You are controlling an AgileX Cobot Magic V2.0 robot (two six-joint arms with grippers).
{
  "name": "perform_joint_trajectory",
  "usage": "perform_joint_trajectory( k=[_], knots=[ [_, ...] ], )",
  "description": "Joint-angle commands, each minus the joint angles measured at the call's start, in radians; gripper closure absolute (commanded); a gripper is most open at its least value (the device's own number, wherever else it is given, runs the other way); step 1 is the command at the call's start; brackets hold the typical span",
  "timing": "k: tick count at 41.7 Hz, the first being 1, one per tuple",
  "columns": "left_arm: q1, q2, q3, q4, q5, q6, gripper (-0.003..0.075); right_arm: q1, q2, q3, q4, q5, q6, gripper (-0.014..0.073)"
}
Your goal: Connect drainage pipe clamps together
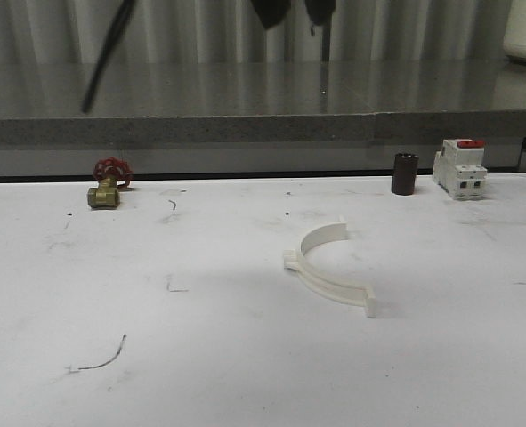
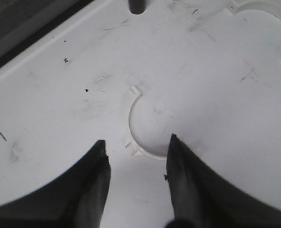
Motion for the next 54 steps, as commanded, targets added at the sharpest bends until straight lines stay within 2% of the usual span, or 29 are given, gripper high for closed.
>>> perform_joint_trajectory(
  k=[1,15,31,41,54],
  knots=[
    [0.002,-0.164,0.072,-0.017,-0.085,0.048,0.0437,-0.007,0.004,-0.036,-0.012,-0.063,-0.004,0.0127],
    [0.002,-0.582,0.532,-0.027,-0.265,0.048,0.0438,-0.007,0.004,-0.036,-0.012,-0.063,-0.004,0.0127],
    [0.002,-0.98,0.948,-0.058,-0.29,0.048,0.0438,-0.007,0.004,-0.036,-0.012,-0.065,-0.004,0.0127],
    [0.002,-1.156,1.069,-0.07,-0.286,0.048,0.0438,-0.007,0.004,-0.036,-0.012,-0.07,-0.004,0.0127],
    [0.002,-1.186,1.078,-0.07,-0.282,0.048,0.0438,-0.007,0.004,-0.036,0.007,-0.076,-0.004,0.0127]
  ],
)
